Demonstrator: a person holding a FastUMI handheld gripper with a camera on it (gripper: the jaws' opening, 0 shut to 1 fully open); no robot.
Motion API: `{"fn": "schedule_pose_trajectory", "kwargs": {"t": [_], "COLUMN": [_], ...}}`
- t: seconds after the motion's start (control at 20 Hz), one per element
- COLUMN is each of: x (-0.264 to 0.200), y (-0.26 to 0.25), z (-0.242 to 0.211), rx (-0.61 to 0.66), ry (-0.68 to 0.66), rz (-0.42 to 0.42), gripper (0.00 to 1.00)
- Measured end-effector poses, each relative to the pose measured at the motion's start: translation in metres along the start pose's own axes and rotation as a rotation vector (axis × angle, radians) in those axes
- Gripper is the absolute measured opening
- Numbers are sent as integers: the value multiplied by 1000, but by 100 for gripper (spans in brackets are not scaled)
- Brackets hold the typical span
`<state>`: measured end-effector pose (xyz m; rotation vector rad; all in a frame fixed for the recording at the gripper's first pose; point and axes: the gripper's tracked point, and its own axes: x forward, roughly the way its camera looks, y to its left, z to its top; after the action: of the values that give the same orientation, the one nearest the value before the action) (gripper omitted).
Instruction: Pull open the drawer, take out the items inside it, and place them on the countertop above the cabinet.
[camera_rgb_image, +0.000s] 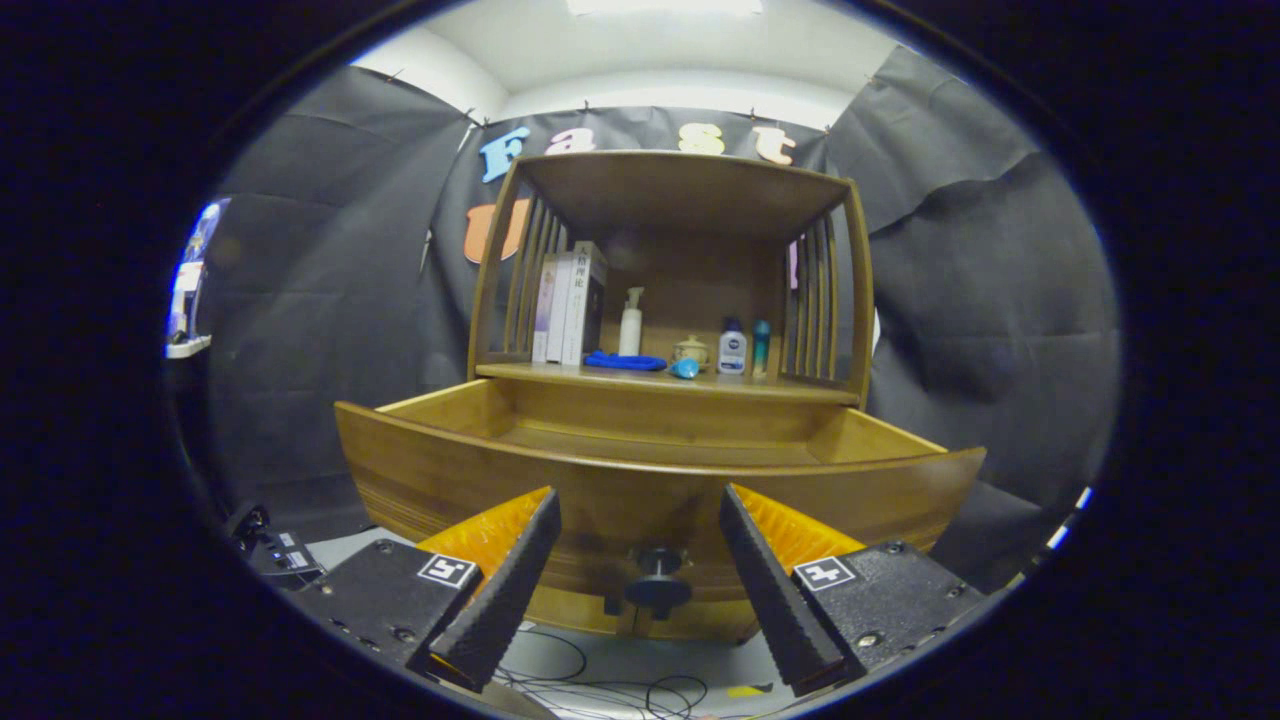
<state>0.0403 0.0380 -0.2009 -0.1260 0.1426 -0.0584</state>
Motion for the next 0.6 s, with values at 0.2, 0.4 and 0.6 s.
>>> {"fn": "schedule_pose_trajectory", "kwargs": {"t": [0.2, 0.4, 0.6], "x": [10, 22, 24], "y": [-3, -11, -12], "z": [-16, -25, -25], "rx": [13, 22, 4], "ry": [25, 43, 20], "rz": [-17, -57, -75], "gripper": [100, 100, 100]}}
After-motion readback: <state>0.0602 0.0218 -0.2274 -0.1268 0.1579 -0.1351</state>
